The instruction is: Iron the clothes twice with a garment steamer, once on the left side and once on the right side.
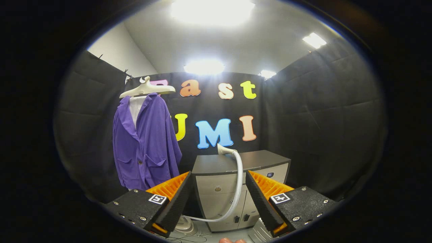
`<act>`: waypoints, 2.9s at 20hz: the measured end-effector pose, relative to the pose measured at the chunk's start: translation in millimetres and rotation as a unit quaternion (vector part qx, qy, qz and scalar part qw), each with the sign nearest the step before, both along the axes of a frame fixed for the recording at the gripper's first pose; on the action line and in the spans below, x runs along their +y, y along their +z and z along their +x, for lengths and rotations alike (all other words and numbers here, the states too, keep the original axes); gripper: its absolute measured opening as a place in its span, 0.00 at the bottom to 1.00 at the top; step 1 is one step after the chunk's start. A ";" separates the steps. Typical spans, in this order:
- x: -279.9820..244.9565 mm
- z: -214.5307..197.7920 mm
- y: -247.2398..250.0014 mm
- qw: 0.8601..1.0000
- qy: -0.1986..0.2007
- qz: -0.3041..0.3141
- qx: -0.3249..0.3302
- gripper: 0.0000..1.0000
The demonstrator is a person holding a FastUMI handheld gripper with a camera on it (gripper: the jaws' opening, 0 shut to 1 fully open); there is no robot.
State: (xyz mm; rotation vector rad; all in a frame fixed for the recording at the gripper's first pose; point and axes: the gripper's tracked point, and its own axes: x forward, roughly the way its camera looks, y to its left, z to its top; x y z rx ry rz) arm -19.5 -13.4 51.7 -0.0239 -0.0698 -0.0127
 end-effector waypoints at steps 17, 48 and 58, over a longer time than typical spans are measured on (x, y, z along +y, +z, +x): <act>-94.3 167.6 22.8 0.997 -0.039 0.050 0.045 0.95; -72.8 554.7 -80.4 0.810 0.197 0.392 0.390 0.94; -34.9 548.5 -92.9 0.739 0.237 0.444 0.448 0.83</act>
